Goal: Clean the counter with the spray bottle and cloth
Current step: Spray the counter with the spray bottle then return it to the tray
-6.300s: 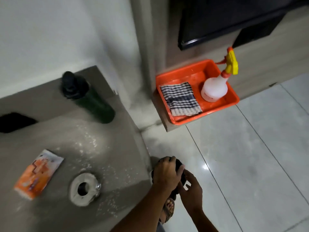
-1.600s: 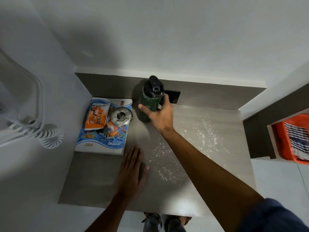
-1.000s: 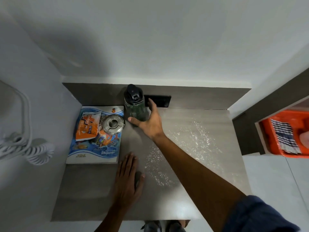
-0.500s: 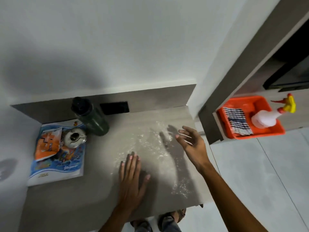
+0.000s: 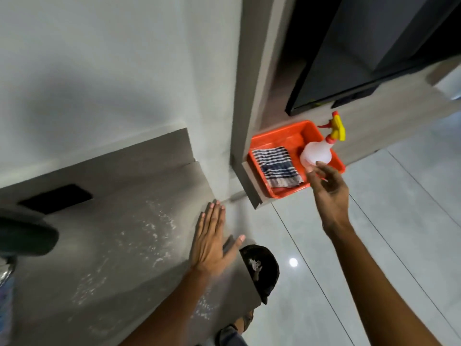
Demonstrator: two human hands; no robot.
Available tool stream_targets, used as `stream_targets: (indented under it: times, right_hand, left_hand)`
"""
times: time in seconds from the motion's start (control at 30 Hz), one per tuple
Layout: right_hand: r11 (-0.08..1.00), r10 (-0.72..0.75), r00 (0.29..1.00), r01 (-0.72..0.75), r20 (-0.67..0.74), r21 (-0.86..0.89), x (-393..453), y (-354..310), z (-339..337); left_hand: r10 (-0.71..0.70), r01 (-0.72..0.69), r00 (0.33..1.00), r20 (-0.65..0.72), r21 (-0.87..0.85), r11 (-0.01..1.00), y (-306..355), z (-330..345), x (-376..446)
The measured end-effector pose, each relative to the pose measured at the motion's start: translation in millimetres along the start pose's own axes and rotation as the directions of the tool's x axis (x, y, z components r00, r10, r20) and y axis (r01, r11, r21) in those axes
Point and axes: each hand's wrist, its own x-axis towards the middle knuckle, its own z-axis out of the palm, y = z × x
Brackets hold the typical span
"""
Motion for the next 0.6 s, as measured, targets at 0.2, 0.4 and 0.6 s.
stream_targets:
  times: [0.2,0.4,0.6]
  right_hand:
    - [1.000,-0.004,0.986,0.008,-0.169,0.025,76.5,14.7,-18.2]
    - [1.000,-0.007,0.994,0.005,-0.111,-0.024,144.1,33.9,1.0]
    - [0.979,-0.189,0.982,0.188,-0.002,-0.072,201.7,24.1,13.7]
  left_hand:
    - [-0.070,0.072,0.996,-0.052,0.046,0.996,8.7,16.5,37.8]
    - [-0.111,0.109,0.994,-0.004,0.214,0.971,4.5,31.2,38.5]
    - [-0.083,0.079,0.997,0.003,0.264,0.961,0.6,33.8,37.7]
